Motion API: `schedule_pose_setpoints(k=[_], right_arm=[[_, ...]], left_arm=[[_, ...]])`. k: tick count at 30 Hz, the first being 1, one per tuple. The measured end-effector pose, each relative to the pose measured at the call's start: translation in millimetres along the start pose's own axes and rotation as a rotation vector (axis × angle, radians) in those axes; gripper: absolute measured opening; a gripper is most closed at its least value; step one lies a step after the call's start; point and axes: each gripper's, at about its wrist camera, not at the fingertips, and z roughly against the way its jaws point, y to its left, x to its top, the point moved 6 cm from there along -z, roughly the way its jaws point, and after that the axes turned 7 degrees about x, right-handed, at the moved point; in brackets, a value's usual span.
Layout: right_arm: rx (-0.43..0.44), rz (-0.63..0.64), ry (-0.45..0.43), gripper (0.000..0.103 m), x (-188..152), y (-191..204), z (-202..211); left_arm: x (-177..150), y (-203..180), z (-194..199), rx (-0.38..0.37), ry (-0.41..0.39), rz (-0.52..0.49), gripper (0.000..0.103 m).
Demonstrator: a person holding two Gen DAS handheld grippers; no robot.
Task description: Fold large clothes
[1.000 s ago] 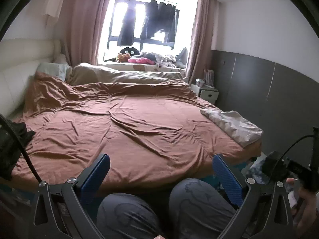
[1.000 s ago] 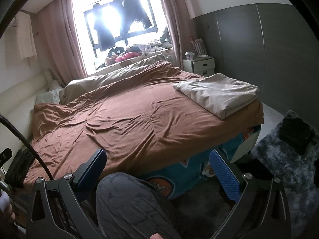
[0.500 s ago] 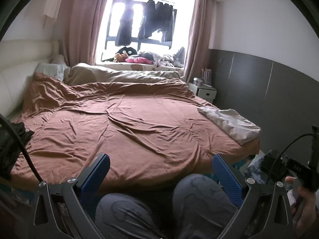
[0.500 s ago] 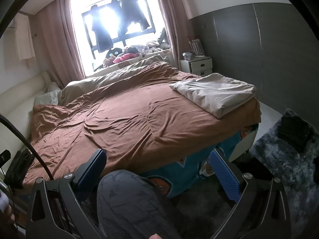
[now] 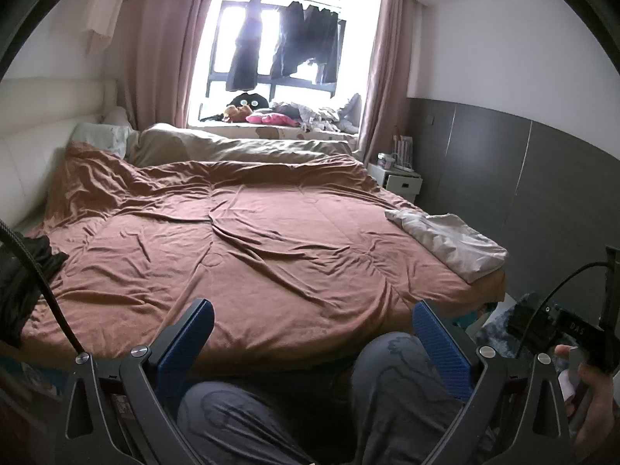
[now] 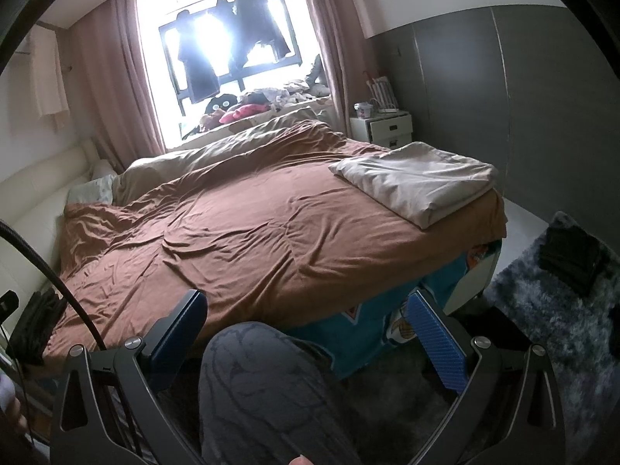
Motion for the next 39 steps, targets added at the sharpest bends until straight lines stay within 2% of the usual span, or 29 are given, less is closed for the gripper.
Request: schedule_pose_setpoints(k=[39], right_arm=[[-0.005, -0.009, 0.006, 0.103, 3, -3, -28]], left_arm=[[-1, -6, -20, -0.019, 0.008, -0.019, 0.103]])
